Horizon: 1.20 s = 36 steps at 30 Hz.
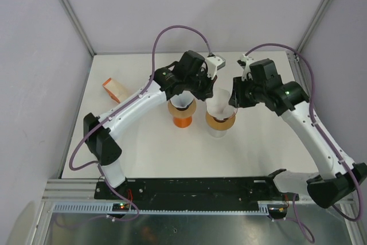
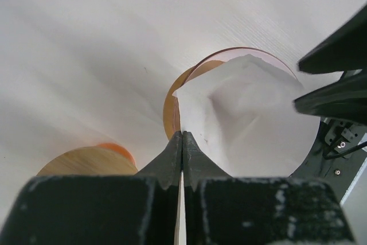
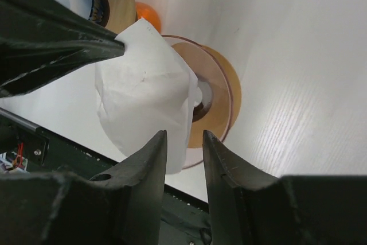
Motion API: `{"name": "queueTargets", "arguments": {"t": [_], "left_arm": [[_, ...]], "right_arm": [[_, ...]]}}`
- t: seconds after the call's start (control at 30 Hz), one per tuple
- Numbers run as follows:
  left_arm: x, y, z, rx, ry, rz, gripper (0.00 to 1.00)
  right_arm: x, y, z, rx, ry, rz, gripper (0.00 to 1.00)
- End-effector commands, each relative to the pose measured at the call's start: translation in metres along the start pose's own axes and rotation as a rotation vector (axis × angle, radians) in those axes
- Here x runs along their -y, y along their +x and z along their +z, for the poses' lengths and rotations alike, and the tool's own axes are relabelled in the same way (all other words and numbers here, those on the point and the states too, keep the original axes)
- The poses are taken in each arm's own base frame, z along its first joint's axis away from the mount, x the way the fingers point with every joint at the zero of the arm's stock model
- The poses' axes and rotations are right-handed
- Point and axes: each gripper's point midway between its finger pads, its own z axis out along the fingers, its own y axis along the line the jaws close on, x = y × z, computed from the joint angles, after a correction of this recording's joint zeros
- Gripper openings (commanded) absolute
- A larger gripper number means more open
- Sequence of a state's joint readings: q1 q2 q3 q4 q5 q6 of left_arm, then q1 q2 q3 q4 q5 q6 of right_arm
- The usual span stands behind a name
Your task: Place the coffee filter in the dripper
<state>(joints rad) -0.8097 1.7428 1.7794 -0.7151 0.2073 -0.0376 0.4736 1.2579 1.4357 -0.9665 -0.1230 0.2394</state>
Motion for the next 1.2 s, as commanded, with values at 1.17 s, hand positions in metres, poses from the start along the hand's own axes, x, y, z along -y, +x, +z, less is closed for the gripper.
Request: {"name": "queueTargets", "arguments": {"t": [1.17], "left_arm": [[0.002,-0.016,-0.005,0.027,0.041,-0.037,0.29]], "right_arm": [[-0.010,0.028,0.055,-0.052,-0.028,-0.158,0.00]]}}
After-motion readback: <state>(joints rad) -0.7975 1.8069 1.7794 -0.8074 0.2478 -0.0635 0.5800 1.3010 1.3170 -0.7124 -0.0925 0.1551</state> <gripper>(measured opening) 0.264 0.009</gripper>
